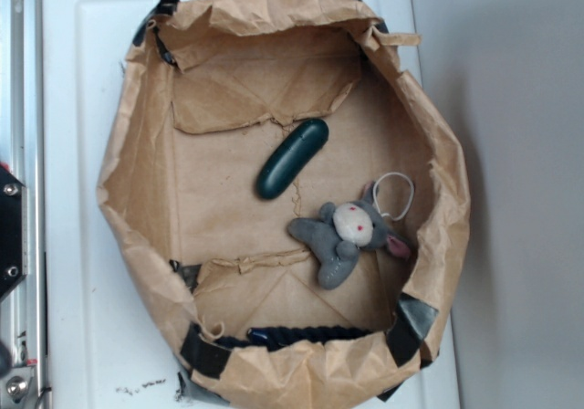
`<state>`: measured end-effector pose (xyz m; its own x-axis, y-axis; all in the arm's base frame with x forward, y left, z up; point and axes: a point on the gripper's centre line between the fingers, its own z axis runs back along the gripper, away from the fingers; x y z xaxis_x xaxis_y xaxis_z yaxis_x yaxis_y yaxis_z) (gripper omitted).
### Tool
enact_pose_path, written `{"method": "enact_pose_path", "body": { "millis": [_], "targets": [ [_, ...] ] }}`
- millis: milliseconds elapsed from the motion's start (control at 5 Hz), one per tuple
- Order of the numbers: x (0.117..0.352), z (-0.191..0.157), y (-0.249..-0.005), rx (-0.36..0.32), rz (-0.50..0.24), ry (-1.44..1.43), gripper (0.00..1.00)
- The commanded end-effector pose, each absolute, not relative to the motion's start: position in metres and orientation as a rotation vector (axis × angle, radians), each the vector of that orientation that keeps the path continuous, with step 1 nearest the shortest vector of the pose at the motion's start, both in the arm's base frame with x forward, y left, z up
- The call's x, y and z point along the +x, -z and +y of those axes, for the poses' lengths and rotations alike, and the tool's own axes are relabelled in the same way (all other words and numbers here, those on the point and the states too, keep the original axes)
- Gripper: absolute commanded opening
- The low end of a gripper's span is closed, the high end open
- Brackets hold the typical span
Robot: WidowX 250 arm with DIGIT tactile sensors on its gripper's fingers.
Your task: Grab the plastic pickle.
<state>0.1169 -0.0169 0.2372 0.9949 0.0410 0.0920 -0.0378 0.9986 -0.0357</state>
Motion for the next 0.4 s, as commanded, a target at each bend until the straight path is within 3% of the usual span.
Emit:
{"method": "enact_pose_path", "body": {
  "millis": [0,200],
  "targets": [
    [0.117,-0.017,-0.237,-0.034,-0.093,-0.039,1.00],
    [0.159,-0.021,-0.235,-0.046,-0.124,-0.068,1.00]
  ]
}}
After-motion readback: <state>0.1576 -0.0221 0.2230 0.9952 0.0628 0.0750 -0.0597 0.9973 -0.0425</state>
